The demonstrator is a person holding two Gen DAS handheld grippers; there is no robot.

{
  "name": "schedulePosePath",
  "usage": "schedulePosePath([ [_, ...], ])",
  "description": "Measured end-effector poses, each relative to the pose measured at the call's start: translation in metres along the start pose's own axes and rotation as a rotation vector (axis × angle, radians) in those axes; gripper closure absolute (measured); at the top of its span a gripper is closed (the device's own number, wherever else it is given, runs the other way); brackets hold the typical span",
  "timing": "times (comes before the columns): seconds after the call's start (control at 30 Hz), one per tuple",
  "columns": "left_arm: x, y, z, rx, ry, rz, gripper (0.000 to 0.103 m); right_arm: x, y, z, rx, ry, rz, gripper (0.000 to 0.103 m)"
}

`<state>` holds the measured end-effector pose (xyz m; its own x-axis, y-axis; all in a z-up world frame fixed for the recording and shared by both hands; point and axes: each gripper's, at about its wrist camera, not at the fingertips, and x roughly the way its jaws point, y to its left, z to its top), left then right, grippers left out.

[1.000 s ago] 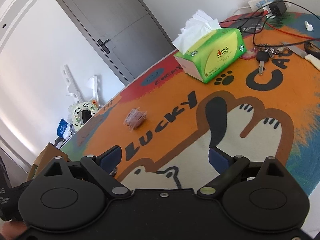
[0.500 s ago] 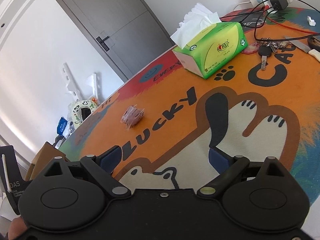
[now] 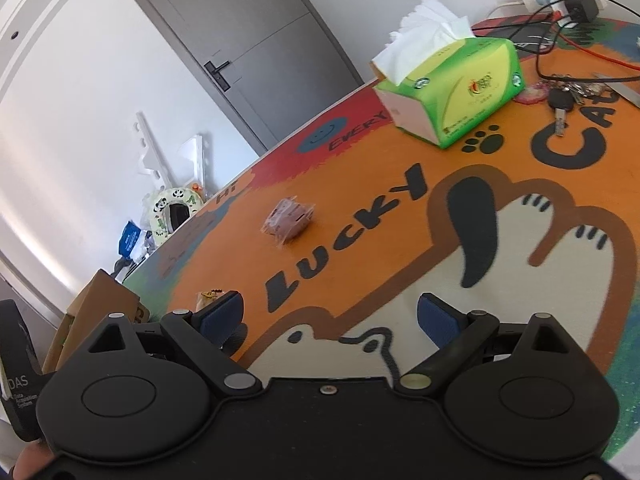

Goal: Organize snacks
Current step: 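Grasp the small sausage snack with left gripper while right grasps pink candy packet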

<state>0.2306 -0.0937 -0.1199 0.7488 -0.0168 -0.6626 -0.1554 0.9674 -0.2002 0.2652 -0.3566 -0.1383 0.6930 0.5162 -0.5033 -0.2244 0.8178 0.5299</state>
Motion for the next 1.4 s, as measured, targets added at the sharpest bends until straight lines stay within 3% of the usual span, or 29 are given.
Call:
schedulePosePath([
  [0.7,-0.011,0.022,0.046,-0.051,-0.1,-0.012,0.082,0.039,0.036,0.043,-0.093,-0.009,0.005,0.008],
  [1.4,0.029,0.032,0.068,-0.089,-0.06,-0.003,0.082,0.103,0.058,0.063,-0.234,0.047,-0.038,0.009],
])
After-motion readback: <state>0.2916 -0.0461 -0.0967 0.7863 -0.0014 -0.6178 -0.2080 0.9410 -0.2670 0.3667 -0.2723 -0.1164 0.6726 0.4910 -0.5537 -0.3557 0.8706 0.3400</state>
